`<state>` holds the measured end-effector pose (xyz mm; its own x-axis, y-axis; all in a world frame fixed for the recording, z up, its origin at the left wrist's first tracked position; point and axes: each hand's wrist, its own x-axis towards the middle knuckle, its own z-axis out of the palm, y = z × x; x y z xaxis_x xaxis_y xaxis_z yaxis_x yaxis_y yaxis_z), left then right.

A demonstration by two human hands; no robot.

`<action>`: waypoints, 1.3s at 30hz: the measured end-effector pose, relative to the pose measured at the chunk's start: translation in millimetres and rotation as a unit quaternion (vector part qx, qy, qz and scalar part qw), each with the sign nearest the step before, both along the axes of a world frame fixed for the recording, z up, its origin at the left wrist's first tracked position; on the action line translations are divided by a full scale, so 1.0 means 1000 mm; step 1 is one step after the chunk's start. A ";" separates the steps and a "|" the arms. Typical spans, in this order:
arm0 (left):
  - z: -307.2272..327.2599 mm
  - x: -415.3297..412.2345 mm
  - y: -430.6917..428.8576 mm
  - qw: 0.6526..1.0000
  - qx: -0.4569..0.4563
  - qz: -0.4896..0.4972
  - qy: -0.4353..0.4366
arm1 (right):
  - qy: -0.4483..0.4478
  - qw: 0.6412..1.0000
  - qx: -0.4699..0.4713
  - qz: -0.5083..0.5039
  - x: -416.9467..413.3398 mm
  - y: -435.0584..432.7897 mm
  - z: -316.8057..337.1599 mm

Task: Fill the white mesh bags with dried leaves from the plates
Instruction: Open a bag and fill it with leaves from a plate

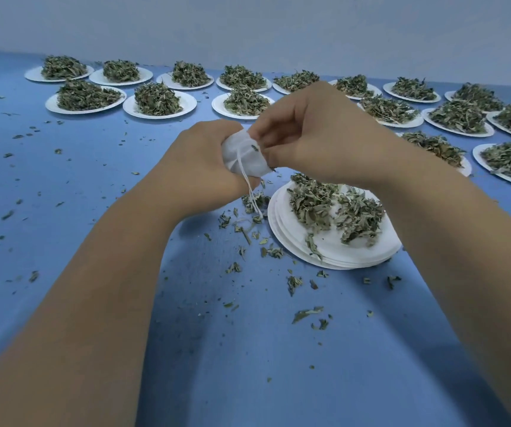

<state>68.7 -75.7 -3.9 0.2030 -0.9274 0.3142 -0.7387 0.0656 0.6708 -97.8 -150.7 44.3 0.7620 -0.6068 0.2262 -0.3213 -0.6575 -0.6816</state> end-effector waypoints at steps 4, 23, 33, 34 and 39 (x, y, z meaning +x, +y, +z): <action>0.000 -0.003 -0.002 1.000 -0.001 -0.008 -0.021 | -0.008 1.000 -0.022 -0.019 0.008 0.003 -0.008; 0.001 -0.005 -0.009 0.994 -0.094 0.054 -0.002 | -0.049 0.990 -0.123 -0.044 -0.009 0.006 -0.012; 0.001 -0.007 -0.004 0.993 -0.109 0.034 0.005 | -0.047 0.999 0.005 0.001 -0.009 0.011 -0.018; 0.001 -0.007 -0.004 0.993 -0.112 0.033 0.007 | -0.033 0.999 -0.005 0.008 -0.008 0.011 -0.017; 0.006 -0.015 0.000 0.993 -0.108 0.008 -0.053 | 0.082 0.994 -0.037 0.063 0.001 0.013 -0.020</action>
